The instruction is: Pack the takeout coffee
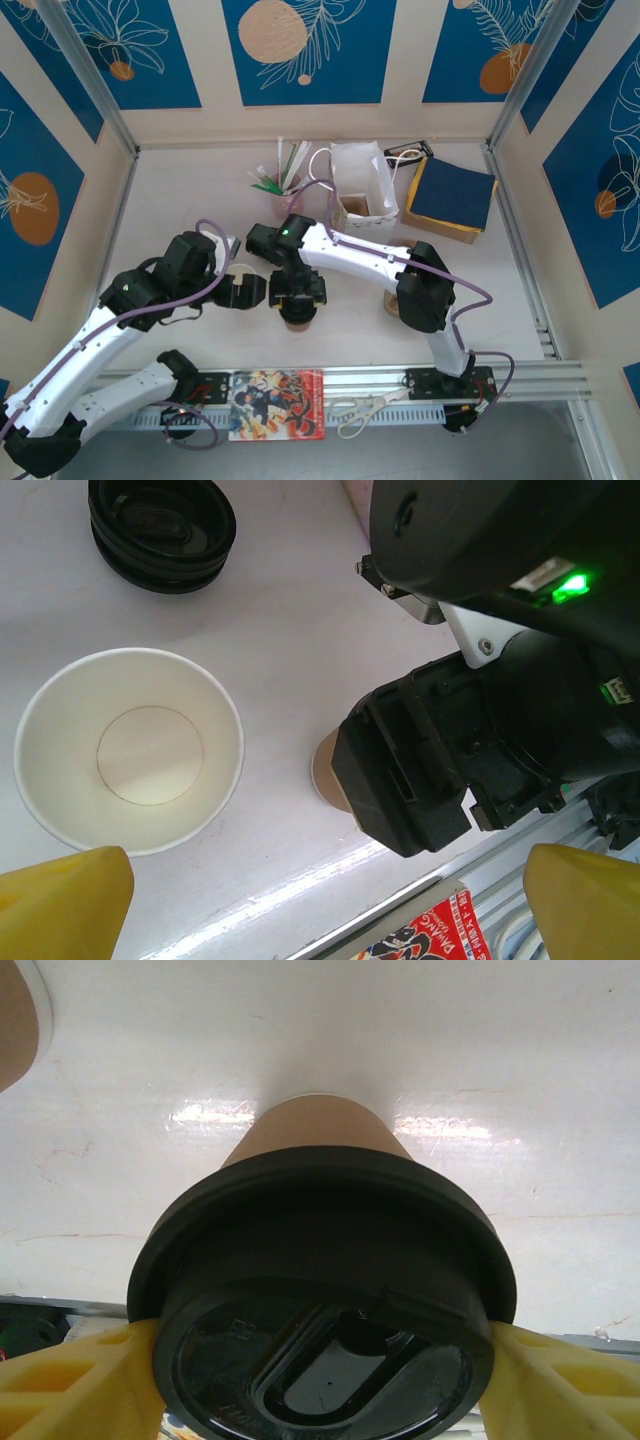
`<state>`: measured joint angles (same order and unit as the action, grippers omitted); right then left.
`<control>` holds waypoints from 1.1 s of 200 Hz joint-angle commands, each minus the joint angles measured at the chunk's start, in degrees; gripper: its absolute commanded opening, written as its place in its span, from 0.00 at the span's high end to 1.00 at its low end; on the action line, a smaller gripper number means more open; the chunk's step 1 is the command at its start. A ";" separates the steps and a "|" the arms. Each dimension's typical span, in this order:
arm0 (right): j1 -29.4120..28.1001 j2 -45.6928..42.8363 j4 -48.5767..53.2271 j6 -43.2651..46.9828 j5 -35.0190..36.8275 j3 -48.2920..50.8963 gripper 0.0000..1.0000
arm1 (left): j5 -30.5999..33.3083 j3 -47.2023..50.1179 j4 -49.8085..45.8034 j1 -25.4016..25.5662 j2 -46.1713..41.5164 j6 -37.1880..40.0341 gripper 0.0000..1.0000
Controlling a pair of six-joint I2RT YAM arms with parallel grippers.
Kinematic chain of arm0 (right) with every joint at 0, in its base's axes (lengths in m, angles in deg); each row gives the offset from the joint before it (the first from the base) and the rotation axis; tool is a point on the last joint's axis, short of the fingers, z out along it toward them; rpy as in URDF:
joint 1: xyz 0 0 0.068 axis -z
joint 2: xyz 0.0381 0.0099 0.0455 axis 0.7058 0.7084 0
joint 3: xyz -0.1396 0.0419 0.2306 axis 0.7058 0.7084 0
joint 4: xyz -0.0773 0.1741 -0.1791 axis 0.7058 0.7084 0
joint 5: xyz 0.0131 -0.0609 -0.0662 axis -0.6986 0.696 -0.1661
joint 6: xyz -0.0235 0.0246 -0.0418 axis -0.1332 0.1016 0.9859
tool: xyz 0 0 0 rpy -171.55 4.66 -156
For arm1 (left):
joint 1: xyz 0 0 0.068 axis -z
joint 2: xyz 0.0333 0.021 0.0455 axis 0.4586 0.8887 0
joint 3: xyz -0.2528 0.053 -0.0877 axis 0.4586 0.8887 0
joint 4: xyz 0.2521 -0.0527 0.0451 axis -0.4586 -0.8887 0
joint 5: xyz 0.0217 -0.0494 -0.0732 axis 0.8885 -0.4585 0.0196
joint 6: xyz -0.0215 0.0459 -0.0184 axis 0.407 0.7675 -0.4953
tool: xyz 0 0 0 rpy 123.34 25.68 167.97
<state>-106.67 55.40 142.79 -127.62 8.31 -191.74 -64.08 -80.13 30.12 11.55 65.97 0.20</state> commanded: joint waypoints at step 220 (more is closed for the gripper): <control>-0.36 -1.20 0.66 -3.24 -1.96 1.01 0.19 | 0.26 0.04 -0.87 -0.51 -1.35 -0.90 0.00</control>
<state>-106.80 55.40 143.38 -128.78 8.27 -192.65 -64.08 -80.13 30.10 11.55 65.23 -0.02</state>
